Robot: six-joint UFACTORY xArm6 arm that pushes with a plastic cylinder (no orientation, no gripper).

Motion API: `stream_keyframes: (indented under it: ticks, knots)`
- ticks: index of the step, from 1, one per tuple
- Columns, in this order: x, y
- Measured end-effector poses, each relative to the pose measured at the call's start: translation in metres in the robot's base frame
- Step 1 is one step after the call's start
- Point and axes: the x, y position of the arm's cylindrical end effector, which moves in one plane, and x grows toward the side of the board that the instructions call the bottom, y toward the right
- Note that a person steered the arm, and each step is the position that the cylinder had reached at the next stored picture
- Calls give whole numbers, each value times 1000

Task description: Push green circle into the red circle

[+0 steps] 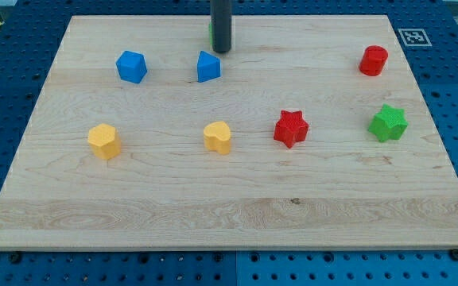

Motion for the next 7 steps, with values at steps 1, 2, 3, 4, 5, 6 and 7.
stream_keyframes:
  ticks: [1,2,3,4,5,6,7]
  knots:
    - [-2,-31]
    - [21,-82]
    - [-15,-150]
    - [-68,-156]
    - [-69,-112]
    - [-69,-57]
    - [-62,-8]
